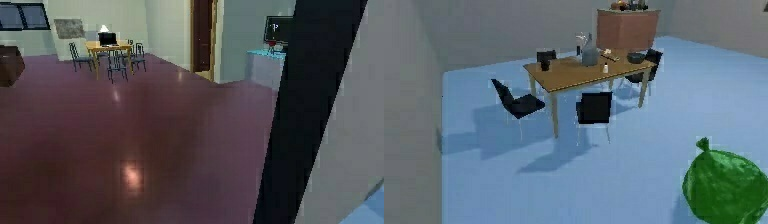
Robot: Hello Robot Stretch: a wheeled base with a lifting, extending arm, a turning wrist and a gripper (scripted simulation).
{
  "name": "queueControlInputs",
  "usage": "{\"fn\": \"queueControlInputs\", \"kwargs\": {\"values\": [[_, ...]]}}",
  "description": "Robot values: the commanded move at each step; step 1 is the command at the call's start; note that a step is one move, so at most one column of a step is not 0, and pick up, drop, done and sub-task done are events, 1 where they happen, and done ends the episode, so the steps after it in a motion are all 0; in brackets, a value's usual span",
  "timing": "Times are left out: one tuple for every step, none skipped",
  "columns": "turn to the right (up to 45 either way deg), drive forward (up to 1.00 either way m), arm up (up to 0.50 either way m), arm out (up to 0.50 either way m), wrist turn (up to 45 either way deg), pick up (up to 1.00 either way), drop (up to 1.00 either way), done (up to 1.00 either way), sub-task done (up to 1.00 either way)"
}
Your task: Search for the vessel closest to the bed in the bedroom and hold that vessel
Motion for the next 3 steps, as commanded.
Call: {"fn": "queueControlInputs", "kwargs": {"values": [[0.0, 0.85, 0.00, 0.00, 0.0, 0.00, 0.00, 0.00, 0.00], [0.0, 1.00, 0.00, 0.00, 0.0, 0.00, 0.00, 0.00, 0.00], [0.0, 1.00, 0.00, 0.00, 0.0, 0.00, 0.00, 0.00, 0.00]]}}
